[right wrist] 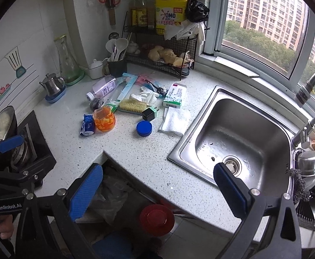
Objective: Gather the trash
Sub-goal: 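Move both tools toward the items on the counter, then grasp the orange plastic cup with the left tool while the right tool grasps the blue cap, then carry the orange cup and blue cap down over the red bin, then open both tools to drop the cup and cap into the red bin, then raise both tools back up to the counter, then grasp the white wet wipe with the right tool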
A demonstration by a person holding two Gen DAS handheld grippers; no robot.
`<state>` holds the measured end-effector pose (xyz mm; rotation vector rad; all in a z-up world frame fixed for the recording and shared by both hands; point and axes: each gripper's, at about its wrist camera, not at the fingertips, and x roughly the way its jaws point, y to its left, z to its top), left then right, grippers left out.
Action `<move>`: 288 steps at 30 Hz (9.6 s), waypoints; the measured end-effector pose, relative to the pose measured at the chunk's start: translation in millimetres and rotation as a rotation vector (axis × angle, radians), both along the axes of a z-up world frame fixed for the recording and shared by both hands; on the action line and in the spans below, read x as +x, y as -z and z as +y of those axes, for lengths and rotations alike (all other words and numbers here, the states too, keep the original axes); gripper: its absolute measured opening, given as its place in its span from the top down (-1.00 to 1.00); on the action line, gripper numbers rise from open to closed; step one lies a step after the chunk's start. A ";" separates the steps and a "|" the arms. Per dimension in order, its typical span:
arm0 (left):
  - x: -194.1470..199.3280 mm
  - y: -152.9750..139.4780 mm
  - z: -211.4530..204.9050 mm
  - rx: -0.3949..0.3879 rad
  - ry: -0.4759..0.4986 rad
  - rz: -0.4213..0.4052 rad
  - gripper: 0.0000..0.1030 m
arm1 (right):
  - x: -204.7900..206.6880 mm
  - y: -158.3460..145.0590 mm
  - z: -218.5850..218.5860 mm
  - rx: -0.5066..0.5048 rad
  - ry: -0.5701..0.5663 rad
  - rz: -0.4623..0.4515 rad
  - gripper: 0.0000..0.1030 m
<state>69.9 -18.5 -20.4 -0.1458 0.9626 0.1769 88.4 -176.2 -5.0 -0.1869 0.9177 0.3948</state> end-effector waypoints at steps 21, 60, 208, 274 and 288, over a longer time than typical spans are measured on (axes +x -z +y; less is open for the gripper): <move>153.4 113.0 88.5 -0.087 0.025 0.284 -1.00 | 142.8 104.7 99.4 -0.091 -0.116 0.353 -0.59; 231.4 155.5 82.1 -0.061 0.149 0.403 -0.87 | 168.0 125.9 55.8 -0.098 0.013 0.456 0.17; -35.0 291.6 -86.9 -0.096 0.433 0.289 -0.99 | -90.2 259.6 -39.2 -0.046 0.113 0.249 -0.40; 197.3 87.3 117.6 -0.106 0.176 0.105 -0.99 | 229.7 148.7 44.6 -0.113 0.082 0.279 -0.90; 221.1 110.1 144.3 -0.065 0.137 0.202 -0.99 | 237.3 170.4 48.5 -0.117 0.092 0.326 -0.90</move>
